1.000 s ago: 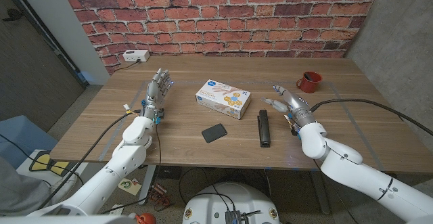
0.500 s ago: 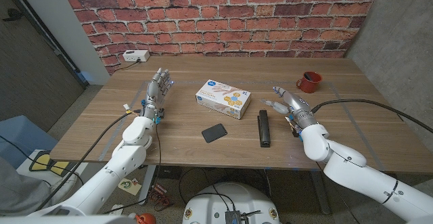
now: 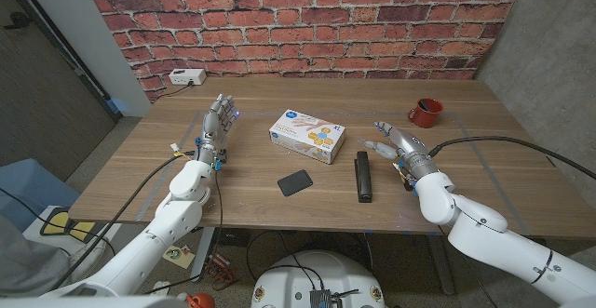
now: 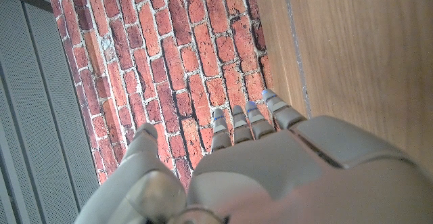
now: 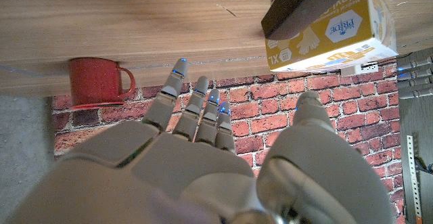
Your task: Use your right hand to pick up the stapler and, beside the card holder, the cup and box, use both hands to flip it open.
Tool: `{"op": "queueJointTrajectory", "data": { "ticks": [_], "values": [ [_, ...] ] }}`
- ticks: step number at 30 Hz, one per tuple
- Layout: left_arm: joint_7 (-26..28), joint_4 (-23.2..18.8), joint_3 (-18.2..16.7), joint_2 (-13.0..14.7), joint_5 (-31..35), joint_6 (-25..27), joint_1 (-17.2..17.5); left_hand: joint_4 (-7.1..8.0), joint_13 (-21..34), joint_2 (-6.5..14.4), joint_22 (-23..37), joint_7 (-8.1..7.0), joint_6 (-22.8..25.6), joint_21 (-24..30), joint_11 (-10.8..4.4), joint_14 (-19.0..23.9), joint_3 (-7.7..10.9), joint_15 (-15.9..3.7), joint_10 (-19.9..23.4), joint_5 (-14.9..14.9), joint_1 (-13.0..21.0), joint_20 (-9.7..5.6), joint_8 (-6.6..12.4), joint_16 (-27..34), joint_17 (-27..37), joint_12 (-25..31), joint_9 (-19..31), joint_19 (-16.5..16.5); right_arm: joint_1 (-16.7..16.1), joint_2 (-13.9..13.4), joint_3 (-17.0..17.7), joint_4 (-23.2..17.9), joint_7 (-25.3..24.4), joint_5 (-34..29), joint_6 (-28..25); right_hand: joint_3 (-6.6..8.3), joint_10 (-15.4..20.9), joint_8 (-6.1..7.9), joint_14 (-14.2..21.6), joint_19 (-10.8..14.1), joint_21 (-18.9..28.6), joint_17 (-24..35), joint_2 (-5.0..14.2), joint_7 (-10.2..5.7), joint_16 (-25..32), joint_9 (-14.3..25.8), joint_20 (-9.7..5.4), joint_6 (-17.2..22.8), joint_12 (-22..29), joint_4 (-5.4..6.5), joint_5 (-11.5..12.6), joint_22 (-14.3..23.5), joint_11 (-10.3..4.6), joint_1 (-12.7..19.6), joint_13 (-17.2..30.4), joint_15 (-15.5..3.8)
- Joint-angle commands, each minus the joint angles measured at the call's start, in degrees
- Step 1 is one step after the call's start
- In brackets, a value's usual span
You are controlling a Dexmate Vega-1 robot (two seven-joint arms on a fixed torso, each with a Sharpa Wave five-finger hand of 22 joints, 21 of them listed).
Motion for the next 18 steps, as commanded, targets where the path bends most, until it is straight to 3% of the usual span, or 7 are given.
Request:
{"op": "queueJointTrajectory", "data": {
  "ticks": [1, 18],
  "values": [
    [0.1, 0.0, 0.0, -0.2, 0.1, -0.5, 0.1, -0.51, 0.3, 0.3, 0.1, -0.01, 0.5, 0.1, 0.2, 0.3, 0.1, 0.19, 0.4, -0.1, 0.2, 0.17, -0.11, -0.2, 0.2, -0.1, 0.3, 0.5, 0.0, -0.7, -0.4, -1.0, 1.0, -1.6, -1.3, -0.23, 1.0, 0.26, 1.2, 0.3, -0.2, 0.1, -0.38, 0.28, 0.5, 0.3, -0.02, 1.2, 0.4, 0.26, -0.1, 0.1, -0.07, 0.3, 0.3, -5.98],
    [-0.4, 0.9, 0.2, -0.4, -0.2, -0.2, -0.4, -0.51, 0.3, 0.3, 0.1, 0.0, 0.5, 0.1, 0.05, 0.3, 0.1, 0.16, 0.4, -0.1, 0.2, 0.16, -0.14, -0.2, 0.2, -0.1, 0.3, 0.5, -0.1, -1.0, -1.4, -2.5, 1.8, -4.4, -4.7, -0.19, 4.4, 1.14, 3.7, 0.3, -0.6, -0.2, -0.38, -0.17, 1.0, 0.4, 0.21, 4.6, 1.4, 0.43, 0.0, 0.2, -0.85, 0.3, 0.7, -6.79]
  ]
}}
